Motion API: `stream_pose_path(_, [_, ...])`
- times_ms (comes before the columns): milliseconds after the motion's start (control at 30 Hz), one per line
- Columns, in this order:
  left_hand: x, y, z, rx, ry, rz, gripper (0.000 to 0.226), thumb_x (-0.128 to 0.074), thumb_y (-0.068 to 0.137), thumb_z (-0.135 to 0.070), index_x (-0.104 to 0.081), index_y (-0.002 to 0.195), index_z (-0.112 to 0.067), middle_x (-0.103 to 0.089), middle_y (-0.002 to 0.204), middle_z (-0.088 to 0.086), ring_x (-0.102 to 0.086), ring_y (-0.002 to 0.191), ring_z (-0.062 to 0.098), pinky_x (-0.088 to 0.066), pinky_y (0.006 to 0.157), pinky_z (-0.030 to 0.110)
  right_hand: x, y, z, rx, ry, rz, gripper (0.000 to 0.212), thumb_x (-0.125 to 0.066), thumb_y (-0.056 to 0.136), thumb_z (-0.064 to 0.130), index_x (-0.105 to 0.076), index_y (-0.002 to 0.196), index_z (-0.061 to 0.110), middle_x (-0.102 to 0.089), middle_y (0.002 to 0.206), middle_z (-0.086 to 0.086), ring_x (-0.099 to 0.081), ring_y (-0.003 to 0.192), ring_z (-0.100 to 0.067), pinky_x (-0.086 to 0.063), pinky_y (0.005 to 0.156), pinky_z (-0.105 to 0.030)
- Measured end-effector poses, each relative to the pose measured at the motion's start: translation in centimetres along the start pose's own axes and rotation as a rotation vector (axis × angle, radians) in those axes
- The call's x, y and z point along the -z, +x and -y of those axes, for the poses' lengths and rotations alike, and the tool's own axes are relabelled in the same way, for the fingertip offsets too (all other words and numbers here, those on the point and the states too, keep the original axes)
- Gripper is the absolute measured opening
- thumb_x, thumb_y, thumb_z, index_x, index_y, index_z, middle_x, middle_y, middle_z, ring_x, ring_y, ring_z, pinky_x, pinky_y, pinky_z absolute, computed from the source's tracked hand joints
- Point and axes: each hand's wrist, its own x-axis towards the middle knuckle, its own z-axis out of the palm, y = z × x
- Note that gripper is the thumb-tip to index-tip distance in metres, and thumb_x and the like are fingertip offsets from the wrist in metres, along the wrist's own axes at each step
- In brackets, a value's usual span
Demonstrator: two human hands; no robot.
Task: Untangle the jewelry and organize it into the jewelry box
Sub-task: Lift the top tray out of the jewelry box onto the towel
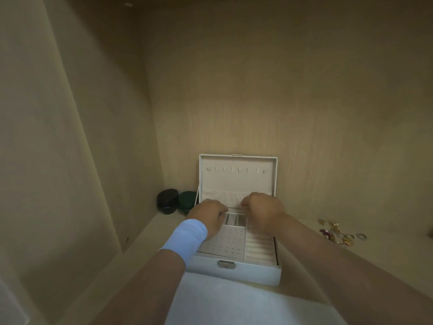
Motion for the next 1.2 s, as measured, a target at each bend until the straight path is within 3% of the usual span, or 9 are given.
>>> stream_pose_path(67, [0.0,1.7,-0.2,-0.002,0.033,0.037,0.038,-0.045,0.098,-0.019,-0.062,0.131,-0.027,-0.058,0.136,0.002,-0.058,0.118,0.025,-0.048,0.101,0.036,0.0,1.0,0.3,-0.019,-0.027,0.037,0.012,-0.06,0.086,0.016,-0.071,0.089,0.02,-0.067,0.091,0.001,-0.062,0.081,-0.022,-0.041,0.062,-0.027])
stream_pose_path(133, [0.0,3.1,-0.2,-0.007,0.078,0.049,0.039,-0.049,0.095,-0.015,-0.064,0.128,-0.028,-0.058,0.133,0.003,-0.058,0.117,0.026,-0.048,0.1,0.037,-0.4,1.7,0.7,-0.026,-0.061,0.07,0.013,-0.059,0.085,0.016,-0.071,0.088,0.018,-0.068,0.089,-0.002,-0.06,0.076,-0.022,-0.042,0.064,-0.027])
stream_pose_path(367, [-0.6,6.2,0.2,-0.022,0.103,0.04,0.029,-0.066,0.085,-0.012,-0.07,0.111,-0.024,-0.065,0.116,0.002,-0.063,0.099,0.023,-0.054,0.087,0.034,-0.7,3.0,1.2,-0.02,-0.147,0.037,0.013,-0.06,0.083,0.013,-0.069,0.091,0.016,-0.069,0.097,-0.006,-0.067,0.092,-0.028,-0.041,0.068,-0.03])
stream_pose_path(500, [-0.2,6.8,0.0,-0.061,0.165,0.101,0.034,-0.064,0.09,-0.018,-0.067,0.124,-0.018,-0.064,0.122,0.008,-0.062,0.106,0.027,-0.052,0.093,0.035,-1.0,3.0,1.3,-0.018,-0.142,0.033,0.016,-0.059,0.083,0.011,-0.07,0.094,0.015,-0.069,0.101,-0.007,-0.067,0.095,-0.028,-0.041,0.069,-0.03])
stream_pose_path(667, [0.1,6.1,-0.3,-0.06,0.19,0.06,0.024,-0.056,0.095,-0.021,-0.071,0.114,-0.017,-0.066,0.113,0.008,-0.063,0.101,0.027,-0.051,0.086,0.032,-0.6,2.6,1.3,-0.022,-0.132,0.018,0.008,-0.058,0.087,0.011,-0.06,0.081,0.017,-0.07,0.096,-0.007,-0.066,0.088,-0.028,-0.038,0.066,-0.029])
stream_pose_path(767, [1.0,5.3,-0.2,-0.084,0.15,-0.026,0.018,-0.054,0.095,-0.02,-0.069,0.105,-0.016,-0.068,0.099,0.009,-0.063,0.088,0.027,-0.052,0.077,0.033,0.5,2.7,1.1,-0.021,-0.037,0.002,0.012,-0.057,0.084,0.008,-0.066,0.084,0.016,-0.068,0.086,-0.004,-0.059,0.075,-0.025,-0.04,0.062,-0.029])
stream_pose_path(867, [3.1,4.5,-0.4,-0.09,0.067,-0.089,0.021,-0.05,0.097,-0.022,-0.067,0.11,-0.019,-0.067,0.1,0.006,-0.061,0.089,0.025,-0.053,0.079,0.036,2.7,3.1,0.7,0.008,0.043,-0.019,0.012,-0.061,0.087,0.015,-0.07,0.088,0.022,-0.069,0.089,0.0,-0.063,0.08,-0.024,-0.044,0.063,-0.029])
stream_pose_path(1067, [7.3,3.2,-1.9,-0.088,0.005,-0.065,0.024,-0.05,0.098,-0.023,-0.07,0.111,-0.022,-0.067,0.106,0.002,-0.062,0.094,0.022,-0.05,0.082,0.032,6.6,2.9,0.6,0.053,0.05,-0.068,0.026,-0.057,0.091,0.015,-0.075,0.103,0.03,-0.072,0.102,0.004,-0.065,0.093,-0.02,-0.054,0.075,-0.033])
stream_pose_path(1200, [6.6,0.3,-2.6,-0.065,0.001,0.014,0.021,-0.054,0.096,-0.022,-0.072,0.106,-0.024,-0.069,0.102,0.002,-0.064,0.088,0.022,-0.054,0.08,0.032,6.3,0.0,1.0,0.058,0.181,0.037,0.025,-0.058,0.093,0.021,-0.075,0.109,0.03,-0.071,0.113,0.007,-0.065,0.1,-0.016,-0.046,0.078,-0.025])
